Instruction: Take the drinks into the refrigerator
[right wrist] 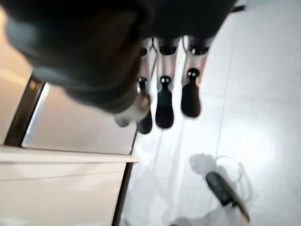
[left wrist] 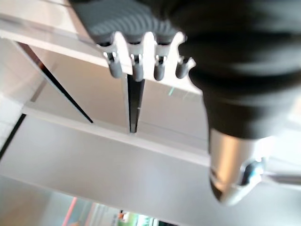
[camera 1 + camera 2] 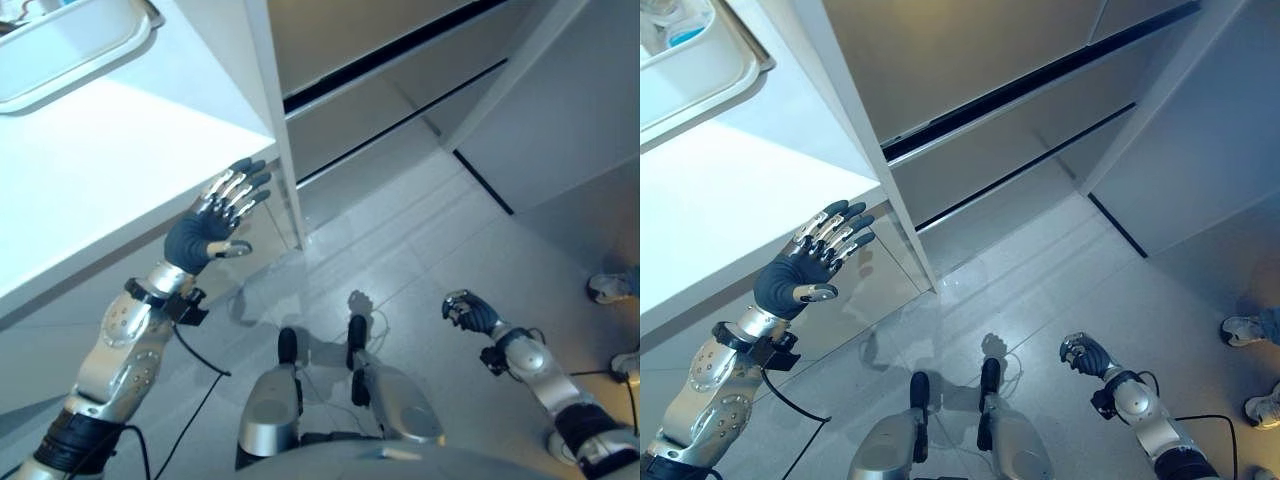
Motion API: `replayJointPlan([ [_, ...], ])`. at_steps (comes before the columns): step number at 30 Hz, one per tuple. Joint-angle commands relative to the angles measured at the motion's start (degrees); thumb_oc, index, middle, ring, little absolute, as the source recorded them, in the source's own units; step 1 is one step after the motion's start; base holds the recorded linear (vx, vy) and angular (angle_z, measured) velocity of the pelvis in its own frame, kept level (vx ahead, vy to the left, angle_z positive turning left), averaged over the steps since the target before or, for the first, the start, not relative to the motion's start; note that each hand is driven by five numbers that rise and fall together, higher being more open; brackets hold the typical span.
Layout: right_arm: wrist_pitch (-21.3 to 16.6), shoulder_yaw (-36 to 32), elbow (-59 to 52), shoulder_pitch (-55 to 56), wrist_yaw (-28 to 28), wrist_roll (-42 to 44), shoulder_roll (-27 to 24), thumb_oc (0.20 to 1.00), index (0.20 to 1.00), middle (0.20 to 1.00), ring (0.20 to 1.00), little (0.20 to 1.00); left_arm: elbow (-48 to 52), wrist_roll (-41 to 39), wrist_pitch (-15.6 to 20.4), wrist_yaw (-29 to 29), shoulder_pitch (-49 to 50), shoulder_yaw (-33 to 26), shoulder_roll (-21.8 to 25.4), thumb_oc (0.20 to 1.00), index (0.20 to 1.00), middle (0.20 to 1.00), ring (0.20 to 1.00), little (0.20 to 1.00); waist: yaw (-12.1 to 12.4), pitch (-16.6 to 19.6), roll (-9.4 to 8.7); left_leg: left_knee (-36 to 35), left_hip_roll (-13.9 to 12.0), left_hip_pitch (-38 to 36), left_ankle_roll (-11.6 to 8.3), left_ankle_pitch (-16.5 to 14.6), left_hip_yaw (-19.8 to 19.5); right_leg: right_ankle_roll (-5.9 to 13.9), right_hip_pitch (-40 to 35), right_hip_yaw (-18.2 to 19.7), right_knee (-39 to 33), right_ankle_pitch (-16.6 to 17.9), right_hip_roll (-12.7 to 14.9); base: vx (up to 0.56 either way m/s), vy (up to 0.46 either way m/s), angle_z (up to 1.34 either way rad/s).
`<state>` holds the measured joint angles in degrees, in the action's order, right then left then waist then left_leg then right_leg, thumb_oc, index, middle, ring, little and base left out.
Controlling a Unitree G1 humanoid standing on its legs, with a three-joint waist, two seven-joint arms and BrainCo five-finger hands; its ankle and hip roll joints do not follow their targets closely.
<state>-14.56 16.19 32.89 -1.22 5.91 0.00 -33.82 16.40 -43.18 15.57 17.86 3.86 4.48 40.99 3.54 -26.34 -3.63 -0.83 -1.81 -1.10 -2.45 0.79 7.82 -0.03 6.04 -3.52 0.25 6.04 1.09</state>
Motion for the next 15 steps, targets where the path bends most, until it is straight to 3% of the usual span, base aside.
replayJointPlan([
  [1, -2.98, 1.44, 0.28, 0.95, 1.54, 4.29, 0.71, 1.000, 1.000, 1.000, 1.000, 1.000, -3.46, 4.05, 4.57, -0.25, 2.66, -0.09, -1.35, 1.000, 1.000, 1.000, 1.000, 1.000, -0.27, 5.80, -0.45, 2.54, 0.74, 2.55, 1.61, -3.22, -0.96, 6.59, 3.87, 0.03, 7.53, -1.97, 3.15, 0.05, 0.016, -0.05],
  [10, -3.00, 1.53, 10.35, 2.30, -0.25, 4.59, 3.89, 1.000, 1.000, 1.000, 1.000, 1.000, -27.29, 19.54, 7.37, -3.06, 2.83, 6.52, -3.89, 1.000, 1.000, 1.000, 1.000, 1.000, -0.88, 9.46, 0.05, -1.16, 0.85, -0.57, 1.38, -2.49, -1.05, 6.86, 0.50, -0.55, 4.78, -2.15, 2.99, 0.05, 0.020, -0.01],
  [15, -3.00, 0.86, 14.27, 1.99, -1.57, 4.53, 5.09, 1.000, 1.000, 1.000, 1.000, 1.000, -47.59, 27.81, 5.92, -6.21, 2.02, 8.46, -9.82, 1.000, 1.000, 1.000, 1.000, 1.000, -1.03, 11.37, 0.23, -3.16, 0.78, -2.40, 1.37, -2.10, -1.24, 6.95, -1.11, -1.09, 3.88, -2.40, 2.74, 0.05, 0.016, 0.01],
])
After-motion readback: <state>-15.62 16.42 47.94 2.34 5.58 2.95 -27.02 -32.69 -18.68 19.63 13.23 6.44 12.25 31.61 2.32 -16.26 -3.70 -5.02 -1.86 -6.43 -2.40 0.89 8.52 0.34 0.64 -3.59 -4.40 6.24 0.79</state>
